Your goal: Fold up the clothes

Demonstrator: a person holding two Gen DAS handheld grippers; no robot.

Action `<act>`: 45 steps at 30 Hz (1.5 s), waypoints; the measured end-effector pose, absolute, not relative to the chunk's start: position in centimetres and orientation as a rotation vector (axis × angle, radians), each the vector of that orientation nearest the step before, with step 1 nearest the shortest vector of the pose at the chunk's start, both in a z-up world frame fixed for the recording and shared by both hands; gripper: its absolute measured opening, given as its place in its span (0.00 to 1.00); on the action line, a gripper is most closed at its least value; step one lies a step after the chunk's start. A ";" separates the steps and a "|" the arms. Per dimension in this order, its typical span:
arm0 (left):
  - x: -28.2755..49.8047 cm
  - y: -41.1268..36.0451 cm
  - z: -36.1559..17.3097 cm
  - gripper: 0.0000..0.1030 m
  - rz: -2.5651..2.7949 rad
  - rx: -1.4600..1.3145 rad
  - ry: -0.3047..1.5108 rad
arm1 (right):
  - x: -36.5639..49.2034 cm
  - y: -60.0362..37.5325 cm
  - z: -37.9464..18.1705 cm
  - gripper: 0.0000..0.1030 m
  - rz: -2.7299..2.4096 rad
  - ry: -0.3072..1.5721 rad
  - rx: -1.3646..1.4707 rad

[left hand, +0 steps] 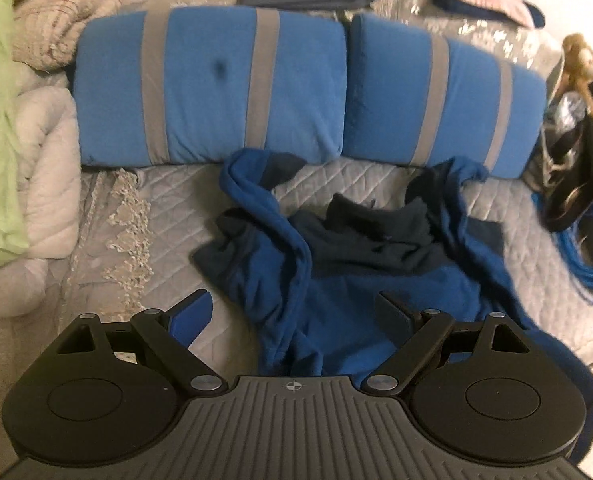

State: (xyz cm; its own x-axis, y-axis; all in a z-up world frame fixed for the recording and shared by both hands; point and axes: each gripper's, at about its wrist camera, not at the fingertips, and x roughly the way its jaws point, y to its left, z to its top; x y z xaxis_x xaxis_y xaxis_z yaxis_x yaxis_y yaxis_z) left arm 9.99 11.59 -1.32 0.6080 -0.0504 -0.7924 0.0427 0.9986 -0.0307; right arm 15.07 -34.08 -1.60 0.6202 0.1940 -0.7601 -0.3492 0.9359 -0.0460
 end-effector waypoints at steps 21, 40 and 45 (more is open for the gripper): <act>18.4 5.1 -13.8 0.86 0.014 0.085 1.098 | 21.3 -23.3 -15.1 0.99 0.385 1.002 -0.242; 22.0 5.5 -19.2 0.86 0.040 0.139 1.130 | 27.2 -19.8 -24.1 0.99 0.377 1.106 -0.336; 22.3 6.7 -18.1 0.86 0.007 0.135 1.084 | 28.5 -20.5 -24.0 0.99 0.404 1.082 -0.378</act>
State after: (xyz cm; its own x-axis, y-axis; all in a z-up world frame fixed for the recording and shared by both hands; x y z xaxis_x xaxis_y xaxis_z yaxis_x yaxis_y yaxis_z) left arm 22.25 6.68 -18.07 0.4685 0.0723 -0.8805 0.0603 0.9917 0.1136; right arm 28.53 -20.54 -23.95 0.4111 0.1308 -0.9021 -0.4919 0.8650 -0.0987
